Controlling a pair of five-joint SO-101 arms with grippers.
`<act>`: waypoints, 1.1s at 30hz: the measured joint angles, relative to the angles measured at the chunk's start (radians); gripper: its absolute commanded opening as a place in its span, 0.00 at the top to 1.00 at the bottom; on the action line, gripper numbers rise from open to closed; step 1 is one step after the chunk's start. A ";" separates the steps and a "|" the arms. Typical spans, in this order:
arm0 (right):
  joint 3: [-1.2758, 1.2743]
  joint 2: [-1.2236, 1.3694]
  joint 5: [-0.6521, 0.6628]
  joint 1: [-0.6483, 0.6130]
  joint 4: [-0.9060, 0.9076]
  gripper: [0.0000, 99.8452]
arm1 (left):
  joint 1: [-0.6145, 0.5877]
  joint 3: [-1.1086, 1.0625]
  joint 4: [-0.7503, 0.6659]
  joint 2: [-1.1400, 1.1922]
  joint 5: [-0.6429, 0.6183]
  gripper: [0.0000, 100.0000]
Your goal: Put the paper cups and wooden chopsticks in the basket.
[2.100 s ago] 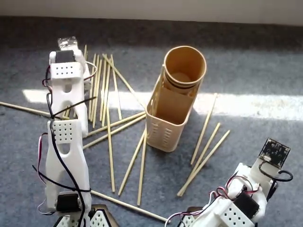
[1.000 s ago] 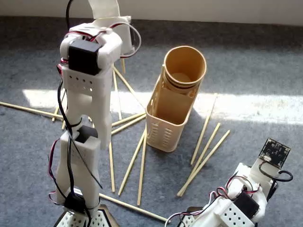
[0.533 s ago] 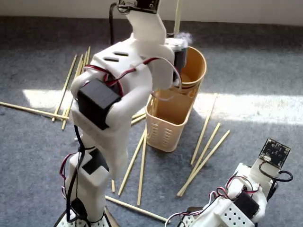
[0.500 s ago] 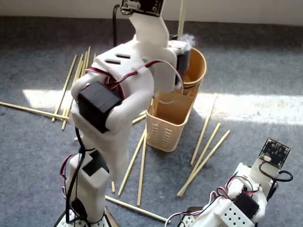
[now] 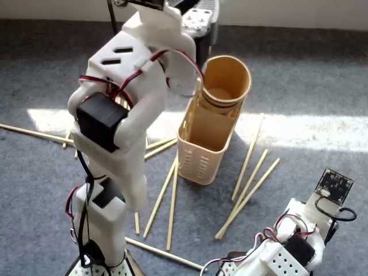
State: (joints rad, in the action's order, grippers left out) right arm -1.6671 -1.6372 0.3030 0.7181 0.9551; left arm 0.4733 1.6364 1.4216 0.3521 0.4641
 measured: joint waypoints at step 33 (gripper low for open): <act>0.000 0.000 0.000 0.000 0.000 0.74 | -0.272 -0.856 0.295 -0.971 -0.150 1.00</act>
State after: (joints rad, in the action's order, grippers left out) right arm -1.6671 -1.6372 0.3030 0.7181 0.9551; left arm 0.2018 0.7802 1.7162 -0.6191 0.3138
